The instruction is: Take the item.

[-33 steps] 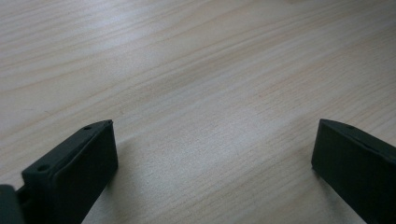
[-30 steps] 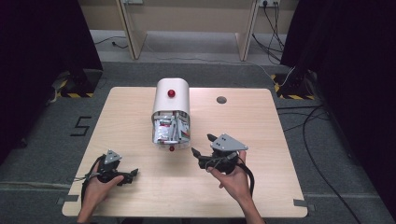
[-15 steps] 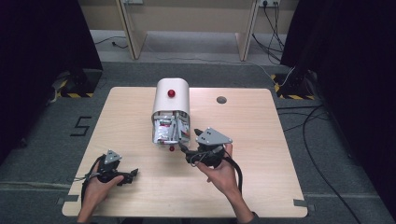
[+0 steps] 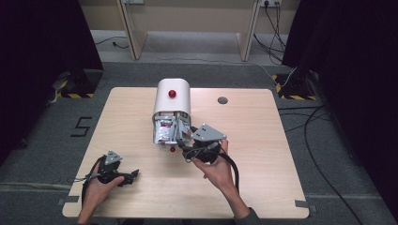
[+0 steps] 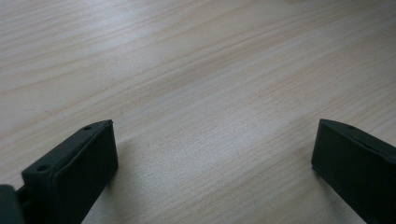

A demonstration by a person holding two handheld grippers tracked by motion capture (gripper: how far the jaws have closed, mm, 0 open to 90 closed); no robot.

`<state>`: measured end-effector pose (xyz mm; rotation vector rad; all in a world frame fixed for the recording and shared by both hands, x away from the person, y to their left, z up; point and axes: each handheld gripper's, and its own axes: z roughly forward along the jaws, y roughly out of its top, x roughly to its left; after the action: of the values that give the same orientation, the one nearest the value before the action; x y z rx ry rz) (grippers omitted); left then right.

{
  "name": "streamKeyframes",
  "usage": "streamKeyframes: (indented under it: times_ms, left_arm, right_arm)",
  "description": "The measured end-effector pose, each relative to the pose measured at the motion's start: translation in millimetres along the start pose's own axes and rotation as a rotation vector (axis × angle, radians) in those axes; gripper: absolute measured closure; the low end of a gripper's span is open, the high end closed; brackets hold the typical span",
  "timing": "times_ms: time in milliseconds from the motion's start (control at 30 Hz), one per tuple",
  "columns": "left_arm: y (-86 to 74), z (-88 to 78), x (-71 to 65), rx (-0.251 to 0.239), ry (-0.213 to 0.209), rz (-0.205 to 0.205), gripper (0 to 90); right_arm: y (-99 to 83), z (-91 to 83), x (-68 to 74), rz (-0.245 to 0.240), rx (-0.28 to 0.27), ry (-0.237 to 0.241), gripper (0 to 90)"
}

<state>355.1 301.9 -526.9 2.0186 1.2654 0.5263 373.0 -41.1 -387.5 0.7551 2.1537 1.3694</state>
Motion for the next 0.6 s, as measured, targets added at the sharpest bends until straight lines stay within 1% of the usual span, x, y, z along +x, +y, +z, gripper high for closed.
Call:
streamKeyframes:
  times_ms: [167,233,400,433,500,600]
  left_arm:
    - [0.0,0.0,0.0,0.000,0.000,0.000,0.0]
    - [0.0,-0.1,0.2,0.002,0.000,0.002,0.0]
    - [0.0,-0.2,0.1,0.002,0.000,0.002,0.0]
    - [0.0,-0.2,0.1,0.002,0.000,0.002,0.0]
    - [0.0,-0.1,0.2,0.002,0.000,0.002,0.0]
    - [0.0,-0.1,0.1,0.002,0.000,0.002,0.0]
  right_arm:
    - [-0.2,4.0,-1.5,-0.002,0.010,-0.004,40.7]
    - [-0.7,7.5,-1.4,-0.004,0.015,-0.004,43.6]
    - [0.7,12.2,0.8,-0.028,0.021,-0.024,48.3]
    - [0.7,12.2,0.8,-0.028,0.021,-0.024,48.3]
    - [1.8,14.0,1.3,-0.038,0.023,-0.024,51.4]
    - [2.1,14.6,-0.4,-0.032,0.025,-0.032,54.3]
